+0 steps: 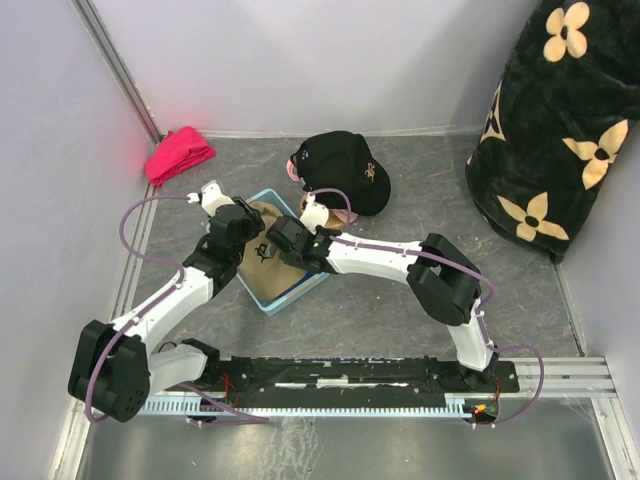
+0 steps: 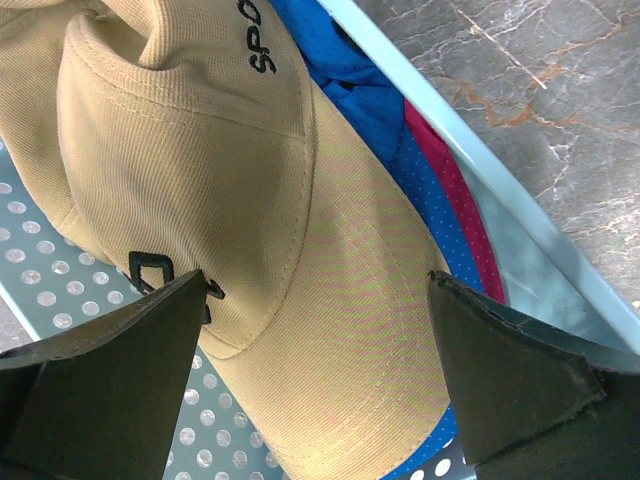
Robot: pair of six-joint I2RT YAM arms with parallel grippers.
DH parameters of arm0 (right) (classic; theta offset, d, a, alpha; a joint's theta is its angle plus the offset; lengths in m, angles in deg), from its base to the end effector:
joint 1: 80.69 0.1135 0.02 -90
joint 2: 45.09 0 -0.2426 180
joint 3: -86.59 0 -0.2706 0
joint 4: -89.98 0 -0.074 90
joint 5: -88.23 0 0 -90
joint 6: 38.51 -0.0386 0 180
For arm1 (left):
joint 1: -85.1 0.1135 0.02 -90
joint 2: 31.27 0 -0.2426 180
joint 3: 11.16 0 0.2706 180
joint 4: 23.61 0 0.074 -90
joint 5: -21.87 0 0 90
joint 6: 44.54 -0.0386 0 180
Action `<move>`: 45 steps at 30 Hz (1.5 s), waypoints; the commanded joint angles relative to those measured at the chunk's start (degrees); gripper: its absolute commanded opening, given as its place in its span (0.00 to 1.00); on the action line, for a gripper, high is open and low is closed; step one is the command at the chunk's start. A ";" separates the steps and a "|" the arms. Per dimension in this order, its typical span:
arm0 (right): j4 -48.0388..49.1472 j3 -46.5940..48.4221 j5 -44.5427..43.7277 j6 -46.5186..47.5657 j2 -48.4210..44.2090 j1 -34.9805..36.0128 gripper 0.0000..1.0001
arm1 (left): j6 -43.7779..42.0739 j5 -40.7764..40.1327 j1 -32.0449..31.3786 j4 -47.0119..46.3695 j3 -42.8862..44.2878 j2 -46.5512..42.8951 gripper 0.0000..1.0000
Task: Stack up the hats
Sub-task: Pick up the hat from the bin.
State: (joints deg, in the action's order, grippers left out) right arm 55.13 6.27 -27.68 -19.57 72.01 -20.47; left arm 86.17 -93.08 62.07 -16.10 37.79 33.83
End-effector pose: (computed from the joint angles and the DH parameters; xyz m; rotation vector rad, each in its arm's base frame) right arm 0.2407 0.3867 0.1625 0.4180 2.3912 0.5237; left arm 0.2619 -0.0936 0.2145 -0.5739 1.8693 -0.3043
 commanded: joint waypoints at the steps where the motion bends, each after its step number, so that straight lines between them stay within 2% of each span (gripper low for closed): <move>1: -0.21 -2.78 4.63 1.25 1.93 0.73 0.99 | 1.48 -0.49 -0.36 -2.35 0.42 0.57 0.48; 4: 8.02 -7.51 5.70 2.90 -1.58 0.77 1.00 | 1.35 -0.71 -0.38 -2.34 0.49 0.47 0.48; 10: 15.47 -11.78 6.34 6.62 -7.27 0.76 0.98 | 1.13 -1.08 -0.38 -2.16 0.69 0.61 0.48; 24: 23.13 -17.38 6.88 7.19 -13.29 0.73 0.97 | 1.11 -0.99 -0.35 -2.08 0.44 1.84 0.47; 27: 21.99 -17.08 6.44 7.71 -13.47 0.71 0.97 | 1.13 -0.98 -0.44 -2.08 0.25 2.07 0.47; 34: 6.95 -7.96 1.33 11.90 -11.50 0.98 0.98 | 1.21 -0.64 -0.35 -2.13 0.65 2.20 0.46; 39: 9.60 -9.66 -0.27 11.92 -11.48 1.09 0.99 | 0.49 0.89 -0.40 -1.91 0.30 2.15 0.45; 43: 10.34 -10.16 -1.38 13.85 -13.32 1.05 0.98 | -2.26 3.97 -0.38 -2.60 0.06 1.50 0.35; 45: 10.80 -11.44 -1.94 14.80 -15.31 1.04 0.98 | -3.39 4.48 -0.39 -0.92 0.88 1.62 0.33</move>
State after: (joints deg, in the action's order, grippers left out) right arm 65.20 -4.02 -26.50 -7.55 61.12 -19.68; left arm 86.02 -90.72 62.07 -16.10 37.79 36.09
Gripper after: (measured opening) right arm 0.986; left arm 0.353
